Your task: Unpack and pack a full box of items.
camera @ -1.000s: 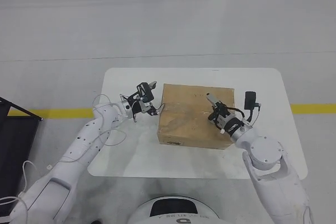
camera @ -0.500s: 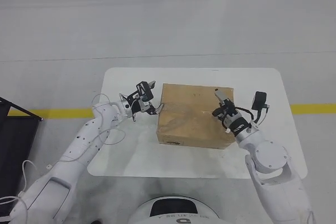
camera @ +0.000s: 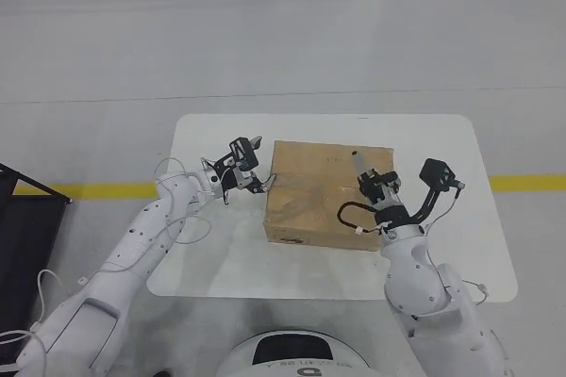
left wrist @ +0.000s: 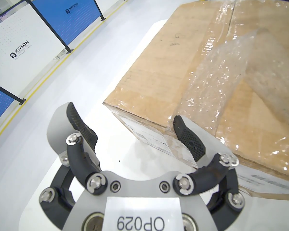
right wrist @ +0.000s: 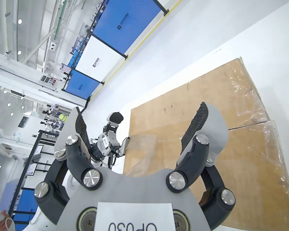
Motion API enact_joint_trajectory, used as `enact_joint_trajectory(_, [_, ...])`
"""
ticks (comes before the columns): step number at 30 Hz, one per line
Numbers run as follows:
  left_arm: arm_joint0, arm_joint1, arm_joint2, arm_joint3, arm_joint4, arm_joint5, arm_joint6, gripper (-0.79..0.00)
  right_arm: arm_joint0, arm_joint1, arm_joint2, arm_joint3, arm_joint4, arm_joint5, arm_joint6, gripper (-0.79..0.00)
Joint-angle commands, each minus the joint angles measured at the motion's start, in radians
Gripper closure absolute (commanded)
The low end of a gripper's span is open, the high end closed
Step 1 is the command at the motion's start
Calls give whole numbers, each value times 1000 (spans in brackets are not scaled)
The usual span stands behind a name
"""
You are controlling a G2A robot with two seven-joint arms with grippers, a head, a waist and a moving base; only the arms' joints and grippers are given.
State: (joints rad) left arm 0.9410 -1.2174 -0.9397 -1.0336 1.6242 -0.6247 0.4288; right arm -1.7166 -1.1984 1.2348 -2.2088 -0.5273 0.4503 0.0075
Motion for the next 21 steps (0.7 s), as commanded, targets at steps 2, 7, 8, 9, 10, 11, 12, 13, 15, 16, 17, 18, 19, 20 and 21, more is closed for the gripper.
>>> enact_joint_trajectory(2, [0, 0, 0, 0, 0, 0, 0, -785, 32, 7, -98, 42, -291, 8, 73, -785])
enact_joint_trajectory(7, [0, 0, 0, 0, 0, 0, 0, -785, 104, 16, -208, 61, -635, -4, 345, -785])
enact_joint_trajectory(8, [0, 0, 0, 0, 0, 0, 0, -785, 113, 16, -218, 63, -662, -18, 392, -785])
enact_joint_trajectory(9, [0, 0, 0, 0, 0, 0, 0, -785, 124, 17, -223, 67, -696, -24, 435, -785])
enact_joint_trajectory(10, [0, 0, 0, 0, 0, 0, 0, -785, 133, 16, -228, 66, -722, -14, 458, -785])
enact_joint_trajectory(11, [0, 0, 0, 0, 0, 0, 0, -785, 140, 14, -236, 74, -752, -5, 484, -785])
enact_joint_trajectory(12, [0, 0, 0, 0, 0, 0, 0, -785, 150, 14, -246, 96, -807, 3, 525, -785])
enact_joint_trajectory(13, [0, 0, 0, 0, 0, 0, 0, -785, 165, 12, -260, 104, -857, 17, 560, -785])
enact_joint_trajectory(15, [0, 0, 0, 0, 0, 0, 0, -785, 189, 4, -289, 121, -902, 30, 611, -785])
enact_joint_trajectory(16, [0, 0, 0, 0, 0, 0, 0, -785, 202, 2, -298, 135, -932, 35, 634, -785])
enact_joint_trajectory(17, [0, 0, 0, 0, 0, 0, 0, -785, 214, -2, -309, 148, -959, 40, 656, -785])
enact_joint_trajectory(18, [0, 0, 0, 0, 0, 0, 0, -785, 223, -5, -319, 154, -977, 41, 675, -785])
enact_joint_trajectory(19, [0, 0, 0, 0, 0, 0, 0, -785, 232, -8, -327, 162, -1000, 42, 693, -785])
enact_joint_trajectory(20, [0, 0, 0, 0, 0, 0, 0, -785, 238, -11, -335, 166, -1018, 48, 708, -785])
enact_joint_trajectory(21, [0, 0, 0, 0, 0, 0, 0, -785, 243, -14, -340, 170, -1033, 56, 725, -785])
